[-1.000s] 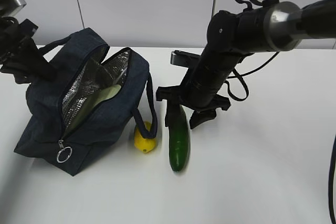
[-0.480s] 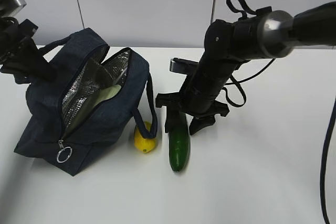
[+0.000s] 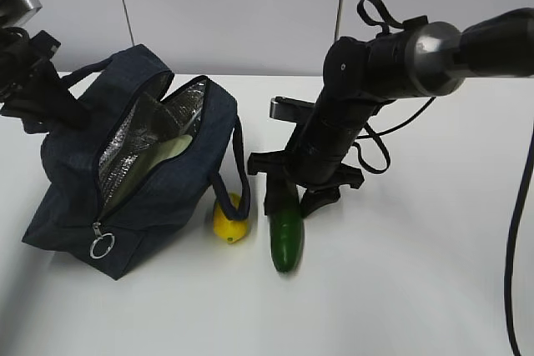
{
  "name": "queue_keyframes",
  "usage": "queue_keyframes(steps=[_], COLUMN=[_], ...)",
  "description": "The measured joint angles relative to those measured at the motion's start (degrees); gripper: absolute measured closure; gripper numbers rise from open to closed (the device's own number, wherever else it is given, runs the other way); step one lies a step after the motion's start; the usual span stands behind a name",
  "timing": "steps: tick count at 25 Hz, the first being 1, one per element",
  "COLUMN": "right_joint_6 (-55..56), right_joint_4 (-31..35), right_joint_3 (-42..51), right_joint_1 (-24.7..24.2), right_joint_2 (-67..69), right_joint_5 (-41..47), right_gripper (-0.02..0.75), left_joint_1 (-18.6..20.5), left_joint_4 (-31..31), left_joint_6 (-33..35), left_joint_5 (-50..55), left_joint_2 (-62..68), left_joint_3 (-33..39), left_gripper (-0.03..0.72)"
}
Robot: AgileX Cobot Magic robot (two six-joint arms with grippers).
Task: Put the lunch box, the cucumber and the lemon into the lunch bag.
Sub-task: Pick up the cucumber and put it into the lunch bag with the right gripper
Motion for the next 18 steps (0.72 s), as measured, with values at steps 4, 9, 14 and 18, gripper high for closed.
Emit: queue_keyframes(steps=[4,9,14,18], right_joint_6=[0.0,0.0,-0.34,-0.53], right_joint_4=[0.0,0.0,0.0,0.0], right_joint_3=[0.0,0.0,-0.13,-1.23], right_joint_1=[0.0,0.0,0.0,0.0], right_joint_2=[0.0,0.0,0.0,0.0], right_joint_5=[-0.1,0.01,2.52,7.18], right_gripper=[0.344,0.373,0.379,0.379], left_joint_1=[0.0,0.0,0.0,0.0], left_joint_4=[0.0,0.0,0.0,0.0], left_joint_6=[0.0,0.0,0.0,0.0], left_joint_5=[0.0,0.0,0.0,0.0], left_joint_2=[0.0,0.0,0.0,0.0], left_joint_3=[0.0,0.0,0.0,0.0], left_gripper=[0.694,0.694,0.694,0.694])
